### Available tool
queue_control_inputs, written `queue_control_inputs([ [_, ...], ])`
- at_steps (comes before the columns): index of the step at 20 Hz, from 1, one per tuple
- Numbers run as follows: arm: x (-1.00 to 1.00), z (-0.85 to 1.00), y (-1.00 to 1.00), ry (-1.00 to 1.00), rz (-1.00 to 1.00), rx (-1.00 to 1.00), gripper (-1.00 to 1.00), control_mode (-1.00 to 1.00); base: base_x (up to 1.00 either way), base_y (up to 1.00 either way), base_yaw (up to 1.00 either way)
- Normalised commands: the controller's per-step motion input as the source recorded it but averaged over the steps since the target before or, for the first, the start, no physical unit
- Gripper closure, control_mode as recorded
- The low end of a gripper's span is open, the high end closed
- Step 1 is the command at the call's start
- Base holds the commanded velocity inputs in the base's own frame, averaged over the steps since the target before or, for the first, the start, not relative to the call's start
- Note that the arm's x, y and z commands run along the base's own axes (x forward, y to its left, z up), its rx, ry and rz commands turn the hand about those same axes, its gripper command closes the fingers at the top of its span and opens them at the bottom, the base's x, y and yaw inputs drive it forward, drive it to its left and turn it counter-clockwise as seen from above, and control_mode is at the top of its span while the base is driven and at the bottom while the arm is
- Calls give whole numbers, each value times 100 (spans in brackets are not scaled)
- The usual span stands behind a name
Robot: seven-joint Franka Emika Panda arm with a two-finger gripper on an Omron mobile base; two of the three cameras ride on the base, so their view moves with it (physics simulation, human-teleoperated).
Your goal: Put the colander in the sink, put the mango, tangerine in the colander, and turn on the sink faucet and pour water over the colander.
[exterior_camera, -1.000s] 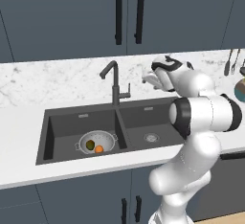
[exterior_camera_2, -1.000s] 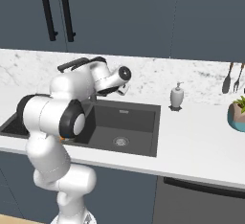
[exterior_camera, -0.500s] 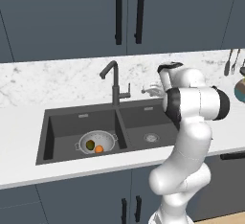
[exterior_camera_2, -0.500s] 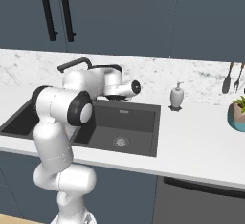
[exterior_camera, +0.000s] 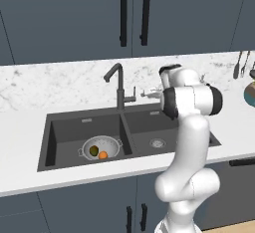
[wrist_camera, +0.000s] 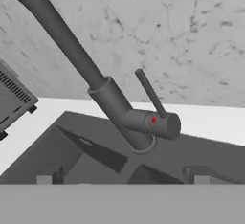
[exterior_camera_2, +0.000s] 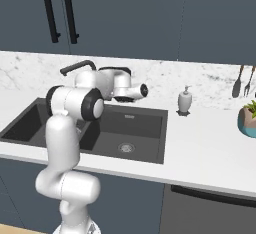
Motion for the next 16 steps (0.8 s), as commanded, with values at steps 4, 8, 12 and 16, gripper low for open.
queue_control_inputs([
  [4,47,-2,9,0,3,0,-100,-100,0,0,0],
  [8,47,-15,12,0,0,0,-100,-100,0,0,0],
  [12,36,-22,21,0,0,0,-100,-100,0,0,0],
  [16,31,-24,23,0,0,0,-100,-100,0,0,0],
])
